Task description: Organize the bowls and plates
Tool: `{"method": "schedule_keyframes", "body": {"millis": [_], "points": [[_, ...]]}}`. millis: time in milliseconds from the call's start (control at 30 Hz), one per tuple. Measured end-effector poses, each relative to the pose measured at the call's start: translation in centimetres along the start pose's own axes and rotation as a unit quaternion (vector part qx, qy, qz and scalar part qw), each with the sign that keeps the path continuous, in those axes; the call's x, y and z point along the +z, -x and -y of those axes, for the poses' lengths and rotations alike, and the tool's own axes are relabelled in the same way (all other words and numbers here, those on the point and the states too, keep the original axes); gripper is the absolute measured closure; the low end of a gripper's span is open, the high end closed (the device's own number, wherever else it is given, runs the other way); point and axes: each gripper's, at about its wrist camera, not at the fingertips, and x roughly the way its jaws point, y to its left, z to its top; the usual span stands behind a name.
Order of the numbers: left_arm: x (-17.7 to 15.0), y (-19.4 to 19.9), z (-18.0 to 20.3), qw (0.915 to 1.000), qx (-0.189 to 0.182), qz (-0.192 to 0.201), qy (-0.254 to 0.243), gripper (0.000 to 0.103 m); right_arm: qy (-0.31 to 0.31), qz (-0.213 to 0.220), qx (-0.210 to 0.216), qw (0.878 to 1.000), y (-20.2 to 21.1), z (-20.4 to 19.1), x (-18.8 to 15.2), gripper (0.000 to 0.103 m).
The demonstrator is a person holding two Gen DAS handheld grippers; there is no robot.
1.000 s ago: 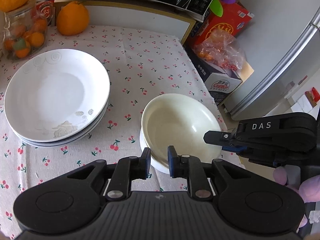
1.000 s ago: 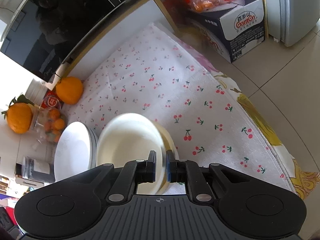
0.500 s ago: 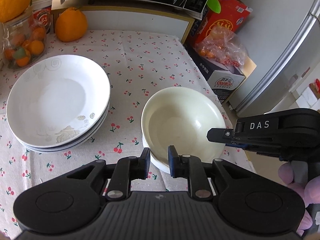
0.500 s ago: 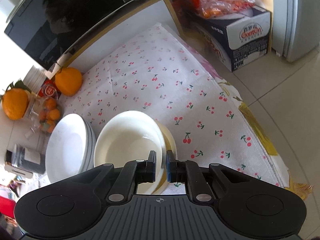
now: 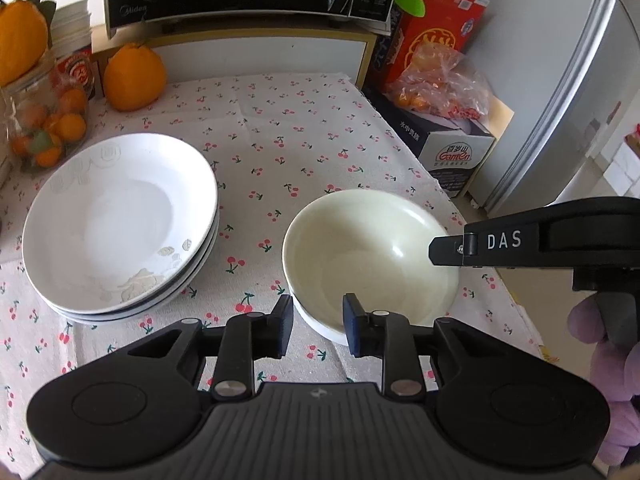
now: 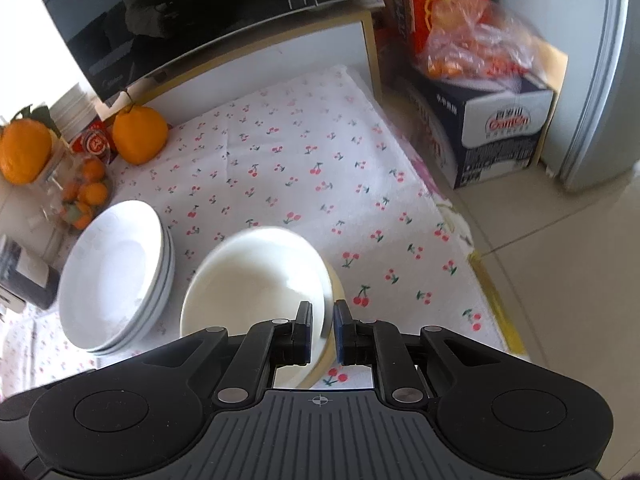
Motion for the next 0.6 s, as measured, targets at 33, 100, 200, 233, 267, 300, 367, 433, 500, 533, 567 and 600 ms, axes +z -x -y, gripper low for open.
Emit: {"method": "schedule_keyframes", "body": {"millis": [33,100,200,233,267,300,367,433,500,533,567,600], "points": [[0.0,0.0,0.1,1.0,0.0,0.001,-0.004,0.079,0.005,0.001,-0.005,1.0,0.0,-0.1,0.0,0.089],[-0.1,0.0,0.2,0.9999,0.002,0.003,-0.011,0.078,0.011,0.002,-0.009,1.0,-0.1,-0.1,-0.1,0.089],[-0.2,0.0,0.3,0.9997,0.004,0.007,-0.021,0.073,0.006,-0.002,-0.004,1.0,-0.2,0.1,0.0,0.089],[-0.2,0.0,0.3,0.9997,0.004,0.008,-0.024,0.07,0.005,-0.002,-0.003,1.0,-0.2,0.2,0.0,0.089],[-0.2,0.0,0.4,0.9996,0.003,0.009,-0.026,0.066,0.004,-0.002,-0.003,1.0,-0.2,0.3,0.0,0.089],[-0.2,0.1,0.3,0.9996,0.002,0.011,-0.027,0.064,0.003,-0.003,-0.003,1.0,-0.2,0.3,0.0,0.089],[-0.3,0.1,0.4,0.9994,0.001,0.013,-0.033,0.055,0.001,-0.003,-0.001,1.0,-0.2,0.5,0.0,0.084],[-0.4,0.2,0.5,0.999,-0.002,0.016,-0.042,0.05,-0.003,-0.003,0.004,1.0,-0.2,0.7,0.0,0.081],[-0.5,0.2,0.6,0.9986,-0.003,0.018,-0.05,0.043,-0.006,-0.002,0.013,1.0,-0.2,0.9,0.0,0.075],[-0.5,0.2,0.6,0.9983,-0.004,0.02,-0.054,0.038,-0.008,0.0,0.018,1.0,-0.2,1.0,0.0,0.067],[-0.6,0.3,0.6,0.998,-0.006,0.022,-0.059,0.034,-0.009,0.002,0.021,1.0,-0.2,1.1,-0.1,0.063],[-0.6,0.3,0.6,0.9978,-0.008,0.023,-0.062,0.032,-0.01,0.004,0.024,1.0,-0.1,1.2,-0.1,0.054]]}}
